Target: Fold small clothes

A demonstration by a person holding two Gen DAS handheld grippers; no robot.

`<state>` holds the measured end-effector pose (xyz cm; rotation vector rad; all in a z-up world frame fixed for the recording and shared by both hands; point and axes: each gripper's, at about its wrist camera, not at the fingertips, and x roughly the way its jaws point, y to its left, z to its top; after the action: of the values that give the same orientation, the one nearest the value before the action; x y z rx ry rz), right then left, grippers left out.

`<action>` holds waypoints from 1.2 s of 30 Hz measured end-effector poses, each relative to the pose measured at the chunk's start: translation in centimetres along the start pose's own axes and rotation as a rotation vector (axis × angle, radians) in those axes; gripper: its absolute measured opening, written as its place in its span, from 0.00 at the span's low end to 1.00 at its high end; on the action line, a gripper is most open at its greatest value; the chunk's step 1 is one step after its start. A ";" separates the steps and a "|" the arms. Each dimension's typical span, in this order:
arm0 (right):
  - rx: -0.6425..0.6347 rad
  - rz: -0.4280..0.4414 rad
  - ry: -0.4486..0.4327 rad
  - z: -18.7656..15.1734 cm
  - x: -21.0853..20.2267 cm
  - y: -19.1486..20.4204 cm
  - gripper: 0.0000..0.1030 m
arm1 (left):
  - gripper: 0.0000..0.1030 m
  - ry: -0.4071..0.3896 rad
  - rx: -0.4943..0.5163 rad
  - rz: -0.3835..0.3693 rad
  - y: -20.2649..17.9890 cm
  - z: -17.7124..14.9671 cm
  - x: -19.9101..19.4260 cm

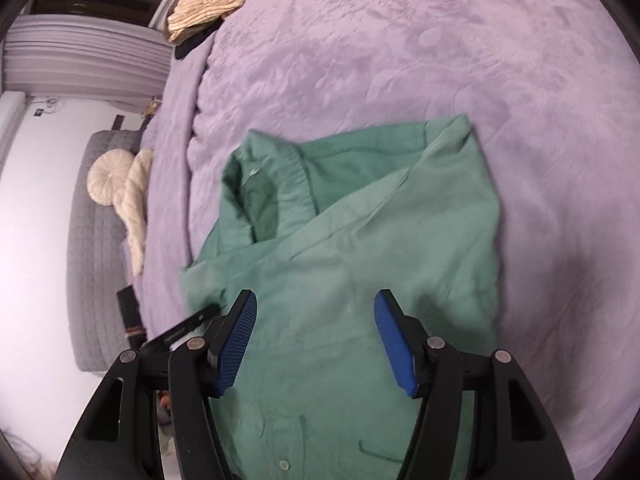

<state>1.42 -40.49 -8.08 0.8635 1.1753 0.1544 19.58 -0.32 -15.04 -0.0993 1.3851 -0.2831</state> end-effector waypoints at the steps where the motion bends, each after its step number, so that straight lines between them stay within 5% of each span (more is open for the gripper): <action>1: -0.006 0.035 0.028 -1.4 0.0 0.2 0.64 | 0.07 -0.019 0.001 -0.027 -0.1 0.1 -0.8; 5: -0.013 0.089 0.170 -7.3 1.4 -0.1 0.64 | 0.07 -0.093 0.047 -0.097 -1.4 1.4 -4.3; 9: 0.018 0.034 0.266 -11.5 4.4 -1.6 0.64 | 0.07 -0.144 0.111 -0.130 -3.9 3.1 -6.8; 13: 0.157 -0.001 0.041 -10.4 2.7 -4.4 0.60 | 0.07 -0.147 0.134 -0.109 -4.5 4.0 -7.0; 17: 0.259 -0.104 -0.174 -9.1 -1.2 -7.0 0.36 | 0.07 -0.063 0.093 -0.069 -2.6 3.2 -3.6; 19: 0.348 -0.122 -0.166 -9.4 -2.0 -9.4 0.36 | 0.07 0.011 0.048 -0.023 -0.8 2.1 -0.7; 21: 0.373 -0.002 -0.068 -9.8 -1.8 -10.1 0.39 | 0.07 0.037 0.004 -0.021 0.6 1.2 0.7; 23: 0.254 0.077 0.056 -10.0 -2.2 -7.6 0.40 | 0.07 0.023 -0.007 -0.040 0.9 0.9 0.5; 26: 0.050 0.110 0.077 -8.2 -3.8 -2.5 0.41 | 0.07 0.006 0.045 -0.020 0.0 0.9 0.0; 30: -0.282 -0.135 0.045 -1.1 -2.1 3.8 0.46 | 0.08 -0.003 0.073 -0.009 -0.7 0.6 -0.7; 36: -0.653 -0.393 0.183 6.3 6.9 7.7 0.46 | 0.07 -0.002 0.063 -0.014 0.0 0.6 -0.9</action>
<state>12.16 -34.82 -7.40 0.0404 1.3297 0.2785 20.02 -0.18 -14.02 -0.0573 1.3730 -0.3384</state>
